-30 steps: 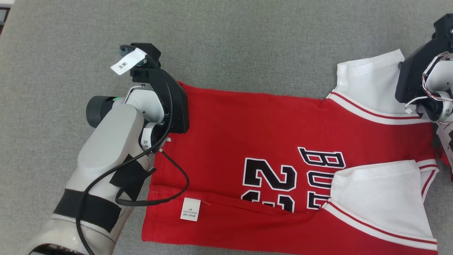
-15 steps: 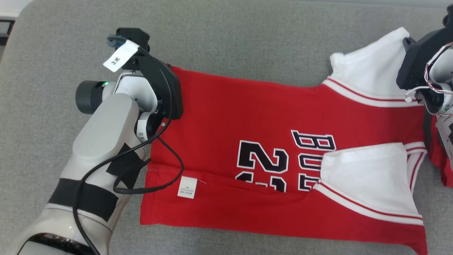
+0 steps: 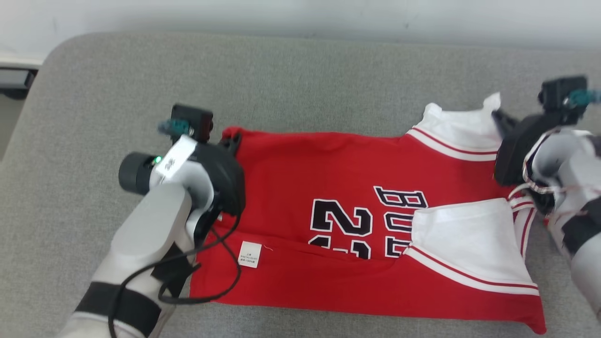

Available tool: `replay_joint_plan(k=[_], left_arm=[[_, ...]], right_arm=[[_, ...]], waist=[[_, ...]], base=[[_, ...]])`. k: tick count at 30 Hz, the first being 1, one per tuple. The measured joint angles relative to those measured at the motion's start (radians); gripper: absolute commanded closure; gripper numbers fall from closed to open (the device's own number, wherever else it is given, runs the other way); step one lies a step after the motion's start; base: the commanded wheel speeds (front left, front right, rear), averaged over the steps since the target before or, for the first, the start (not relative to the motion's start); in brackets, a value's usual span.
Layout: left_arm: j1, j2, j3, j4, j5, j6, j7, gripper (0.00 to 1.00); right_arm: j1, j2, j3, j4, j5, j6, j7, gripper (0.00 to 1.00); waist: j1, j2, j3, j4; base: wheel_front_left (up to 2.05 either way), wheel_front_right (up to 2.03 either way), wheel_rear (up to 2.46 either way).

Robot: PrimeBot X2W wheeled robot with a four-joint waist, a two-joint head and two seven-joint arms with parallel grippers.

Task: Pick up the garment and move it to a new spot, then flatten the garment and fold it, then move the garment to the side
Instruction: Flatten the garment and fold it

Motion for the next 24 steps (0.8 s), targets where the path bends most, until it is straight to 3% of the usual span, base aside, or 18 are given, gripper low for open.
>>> replay_joint_plan(k=[8,15,24], left_arm=[[0.12,0.071,-0.003,0.003,-0.002,-0.026,-0.11,1.0],[0.232,0.099,0.002,0.022,-0.015,-0.034,-0.165,1.0],[0.258,0.113,0.025,0.008,-0.039,-0.032,-0.235,1.0]], right_arm=[[0.167,-0.017,0.063,-0.07,-0.002,0.007,-0.048,1.0],[0.298,-0.025,0.115,-0.19,0.002,0.009,-0.09,1.0],[0.309,-0.057,0.057,-0.312,0.018,0.008,-0.192,1.0]], waist=[[-0.0001,-0.0001,-0.086,-0.02],[-0.0002,-0.0001,-0.149,-0.059],[0.0,-0.0001,-0.186,-0.125]], base=[[0.0,0.0,0.0],[0.0,0.0,0.0],[0.0,0.0,0.0]])
